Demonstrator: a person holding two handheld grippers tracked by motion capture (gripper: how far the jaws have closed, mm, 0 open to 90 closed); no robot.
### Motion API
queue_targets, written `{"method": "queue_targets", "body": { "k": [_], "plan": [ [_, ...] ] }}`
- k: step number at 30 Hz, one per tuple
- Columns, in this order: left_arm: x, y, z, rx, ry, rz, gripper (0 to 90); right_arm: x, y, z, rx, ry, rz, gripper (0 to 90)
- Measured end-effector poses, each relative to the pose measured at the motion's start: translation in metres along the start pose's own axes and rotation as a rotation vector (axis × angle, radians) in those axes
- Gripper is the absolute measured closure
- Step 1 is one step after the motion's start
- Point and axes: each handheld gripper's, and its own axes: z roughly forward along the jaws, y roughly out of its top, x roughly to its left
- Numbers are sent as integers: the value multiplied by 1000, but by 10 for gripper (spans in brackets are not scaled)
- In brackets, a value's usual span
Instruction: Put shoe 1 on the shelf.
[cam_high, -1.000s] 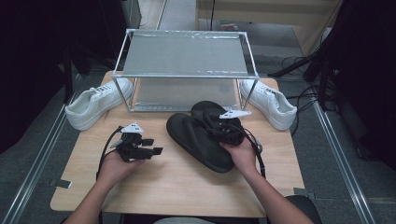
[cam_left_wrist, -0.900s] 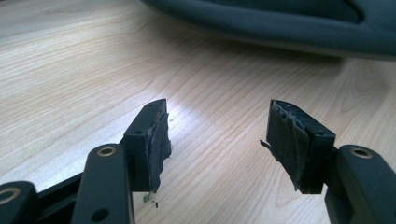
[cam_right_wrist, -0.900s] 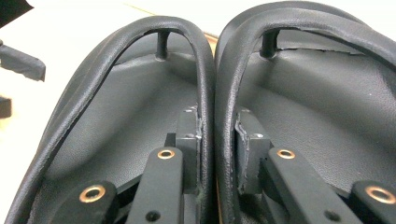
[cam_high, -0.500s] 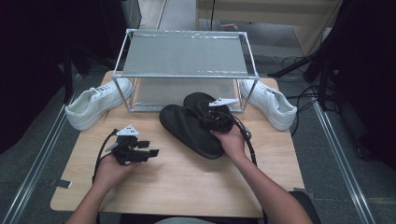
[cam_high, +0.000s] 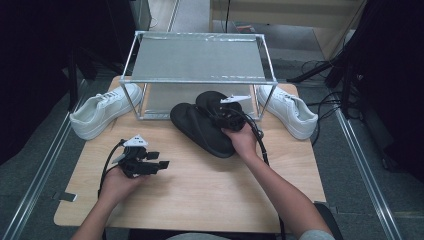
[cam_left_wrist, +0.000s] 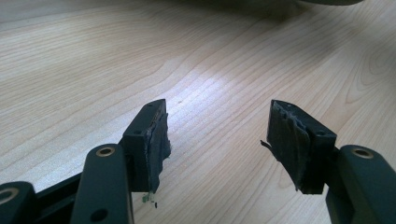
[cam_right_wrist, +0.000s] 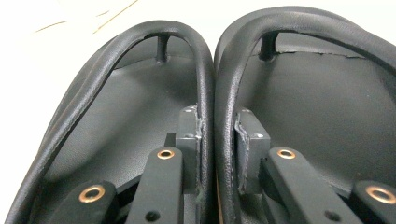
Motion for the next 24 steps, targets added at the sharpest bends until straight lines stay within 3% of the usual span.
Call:
{"method": "queue_targets", "body": {
  "k": [8,11,17,24],
  "plan": [
    [0,0,1,3,-2,4,387,-12,2,13,-6,-45,35,750],
    [0,0,1,10,-2,5,387,-17,5,17,-19,-55,68,749],
    [-1,0,2,11,5,16,387,-20,4,26,-18,-81,68,749],
    [-1,-1,2,13,3,11,387,-26,6,33,-29,-78,86,741]
  ]
}}
